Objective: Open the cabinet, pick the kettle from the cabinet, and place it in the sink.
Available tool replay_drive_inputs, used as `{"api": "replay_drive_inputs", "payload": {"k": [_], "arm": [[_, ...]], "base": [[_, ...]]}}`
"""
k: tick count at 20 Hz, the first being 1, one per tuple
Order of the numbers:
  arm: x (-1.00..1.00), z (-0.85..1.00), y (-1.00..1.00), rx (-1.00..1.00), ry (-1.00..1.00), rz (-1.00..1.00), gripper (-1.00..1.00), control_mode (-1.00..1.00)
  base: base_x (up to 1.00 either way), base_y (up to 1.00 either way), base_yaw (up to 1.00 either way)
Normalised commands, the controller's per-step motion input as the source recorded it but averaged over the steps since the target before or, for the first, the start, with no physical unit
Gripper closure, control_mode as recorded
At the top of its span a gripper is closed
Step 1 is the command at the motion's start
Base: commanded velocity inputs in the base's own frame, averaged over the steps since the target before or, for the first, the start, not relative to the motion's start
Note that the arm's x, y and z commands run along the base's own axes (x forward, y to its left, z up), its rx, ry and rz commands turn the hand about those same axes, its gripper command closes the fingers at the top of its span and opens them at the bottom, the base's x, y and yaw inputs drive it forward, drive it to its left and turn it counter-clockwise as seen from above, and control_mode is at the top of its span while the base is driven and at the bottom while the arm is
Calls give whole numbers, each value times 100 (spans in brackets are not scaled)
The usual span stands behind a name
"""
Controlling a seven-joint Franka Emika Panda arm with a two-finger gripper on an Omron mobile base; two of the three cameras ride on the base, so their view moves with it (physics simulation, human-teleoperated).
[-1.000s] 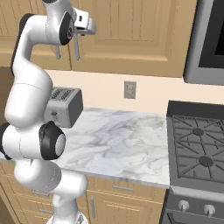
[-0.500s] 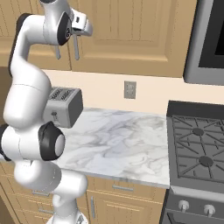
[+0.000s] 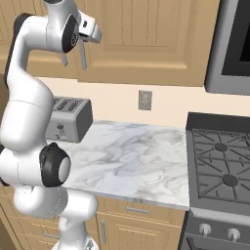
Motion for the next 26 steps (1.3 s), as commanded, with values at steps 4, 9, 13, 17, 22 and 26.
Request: {"api": "replay_drive_inputs", "payload": {"k": [4, 9, 13, 17, 22, 26], "arm": [[-51, 0, 17, 11, 0, 0, 100, -100], [-64, 0, 4, 11, 0, 6, 100, -100], [-66, 0, 0, 10, 0, 10, 100, -100], [-64, 0, -1, 11, 0, 12, 100, -100], [-65, 0, -7, 14, 0, 15, 100, -100], [-69, 0, -20, 15, 0, 21, 100, -100]], "base": [[0, 0, 0], [0, 0, 0], [0, 0, 0], [0, 0, 0], [0, 0, 0], [0, 0, 0]]}}
